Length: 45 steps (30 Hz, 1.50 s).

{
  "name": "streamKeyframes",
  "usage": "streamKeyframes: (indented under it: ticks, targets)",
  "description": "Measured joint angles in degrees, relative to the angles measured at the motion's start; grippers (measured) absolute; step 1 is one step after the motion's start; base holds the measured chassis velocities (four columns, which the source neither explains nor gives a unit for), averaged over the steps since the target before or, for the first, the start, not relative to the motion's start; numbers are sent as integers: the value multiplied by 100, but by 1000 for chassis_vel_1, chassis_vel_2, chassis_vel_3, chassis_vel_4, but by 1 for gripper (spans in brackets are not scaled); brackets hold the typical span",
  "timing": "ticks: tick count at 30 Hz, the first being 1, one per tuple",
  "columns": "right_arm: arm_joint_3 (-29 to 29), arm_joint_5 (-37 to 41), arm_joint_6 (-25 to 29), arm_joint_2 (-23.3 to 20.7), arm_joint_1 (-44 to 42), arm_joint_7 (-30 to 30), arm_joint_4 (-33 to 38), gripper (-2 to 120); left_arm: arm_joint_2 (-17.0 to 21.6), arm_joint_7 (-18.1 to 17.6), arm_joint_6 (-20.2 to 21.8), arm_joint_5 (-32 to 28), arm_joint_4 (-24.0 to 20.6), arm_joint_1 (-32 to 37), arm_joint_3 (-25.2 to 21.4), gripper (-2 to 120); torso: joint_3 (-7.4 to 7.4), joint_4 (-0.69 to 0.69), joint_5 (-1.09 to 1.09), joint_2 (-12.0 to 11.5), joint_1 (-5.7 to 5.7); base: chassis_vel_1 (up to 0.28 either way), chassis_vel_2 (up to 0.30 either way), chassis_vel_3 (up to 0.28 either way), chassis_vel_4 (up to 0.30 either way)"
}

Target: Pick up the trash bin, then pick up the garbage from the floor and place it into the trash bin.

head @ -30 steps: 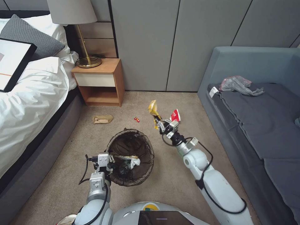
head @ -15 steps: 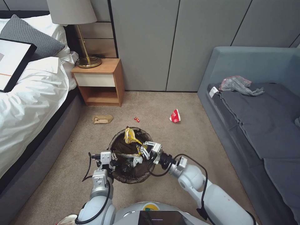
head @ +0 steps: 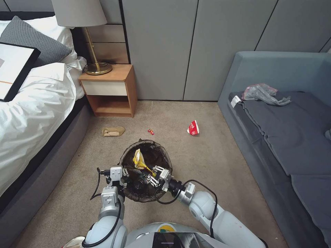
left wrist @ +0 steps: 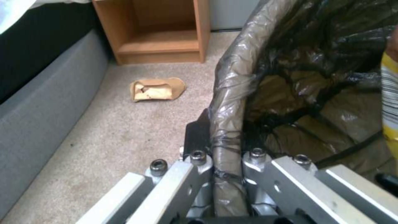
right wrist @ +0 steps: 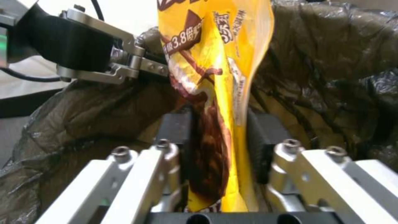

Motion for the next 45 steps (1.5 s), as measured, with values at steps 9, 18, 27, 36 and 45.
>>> streamKeyframes:
  ticks: [9,18,27,36,45]
  targets:
    - [25,-6,14,-34,20,-1,73,64,-21,4,4,3,15,-41,17,0,0,0,0,-1,0,0,0,0,0]
    - [202,-47,1,-149,-187,47,578,95,-10,8,15,-7,15,-57,2,0,0,0,0,-1,0,0,0,0,0]
    - [633,-97,50,-260,-632,406,1385,100,6,12,20,-25,-11,-61,-12,0,0,1,1,-1,0,0,0,0,0]
    - [1972,-878,-254,160,-2387,2149,2943,100,38,4,20,-147,-15,-129,-135,0,-1,0,0,0,0,0,0,0,0]
    - [2322,-1506,-62,968,-3483,3431,2903,100,87,-41,20,-242,-15,-196,-173,0,-1,0,0,0,0,0,0,0,0]
